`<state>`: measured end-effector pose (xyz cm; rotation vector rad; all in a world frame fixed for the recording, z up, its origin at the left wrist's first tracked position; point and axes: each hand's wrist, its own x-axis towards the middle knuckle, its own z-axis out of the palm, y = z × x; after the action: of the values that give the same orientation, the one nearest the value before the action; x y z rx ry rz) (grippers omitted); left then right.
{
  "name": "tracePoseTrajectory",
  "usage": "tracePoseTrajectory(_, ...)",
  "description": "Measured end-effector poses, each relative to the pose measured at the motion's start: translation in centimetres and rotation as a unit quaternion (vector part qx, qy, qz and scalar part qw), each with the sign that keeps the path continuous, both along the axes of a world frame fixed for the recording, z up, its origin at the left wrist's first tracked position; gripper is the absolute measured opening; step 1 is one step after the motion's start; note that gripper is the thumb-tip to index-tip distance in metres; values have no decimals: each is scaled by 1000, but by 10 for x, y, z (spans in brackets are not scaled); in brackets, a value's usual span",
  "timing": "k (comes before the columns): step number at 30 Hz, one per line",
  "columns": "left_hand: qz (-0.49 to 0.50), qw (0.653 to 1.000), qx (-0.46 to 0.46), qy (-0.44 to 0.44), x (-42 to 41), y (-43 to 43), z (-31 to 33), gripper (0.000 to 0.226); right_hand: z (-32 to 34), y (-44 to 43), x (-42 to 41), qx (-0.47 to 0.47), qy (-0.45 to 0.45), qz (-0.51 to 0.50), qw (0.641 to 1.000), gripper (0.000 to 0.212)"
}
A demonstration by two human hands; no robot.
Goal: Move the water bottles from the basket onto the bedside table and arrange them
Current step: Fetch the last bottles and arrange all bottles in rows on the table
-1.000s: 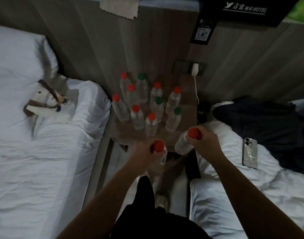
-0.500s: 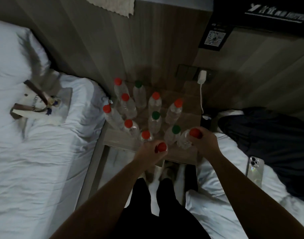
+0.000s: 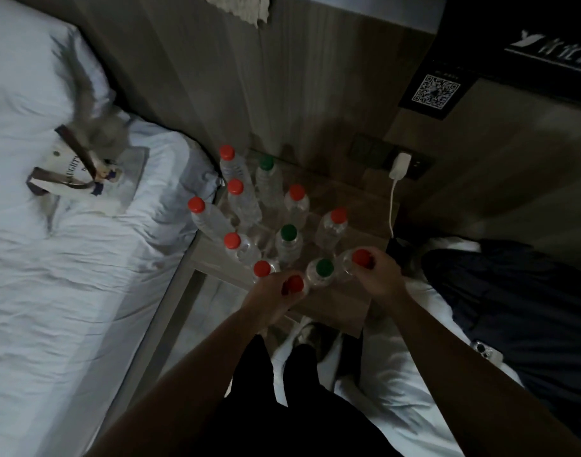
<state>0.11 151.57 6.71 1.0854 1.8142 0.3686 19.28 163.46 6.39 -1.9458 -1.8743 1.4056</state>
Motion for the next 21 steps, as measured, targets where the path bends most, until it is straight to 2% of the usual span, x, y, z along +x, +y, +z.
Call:
tracePoseTrajectory(8, 5, 999, -11, 37, 7, -5, 11, 46, 12, -1, 7, -35, 37, 43, 998, 46)
tracePoseTrajectory(12, 3, 999, -10, 53, 2, -8, 26, 55, 29, 4, 8, -19, -20, 77, 997, 57)
tracePoseTrajectory(14, 3, 998, 16, 60, -8, -8, 39, 50, 40, 7, 6, 8, -36, 87, 996, 55)
tracePoseTrajectory(21, 2, 979, 153, 136, -70, 27, 75, 23, 70, 27, -47, 64, -9, 130, 989, 51)
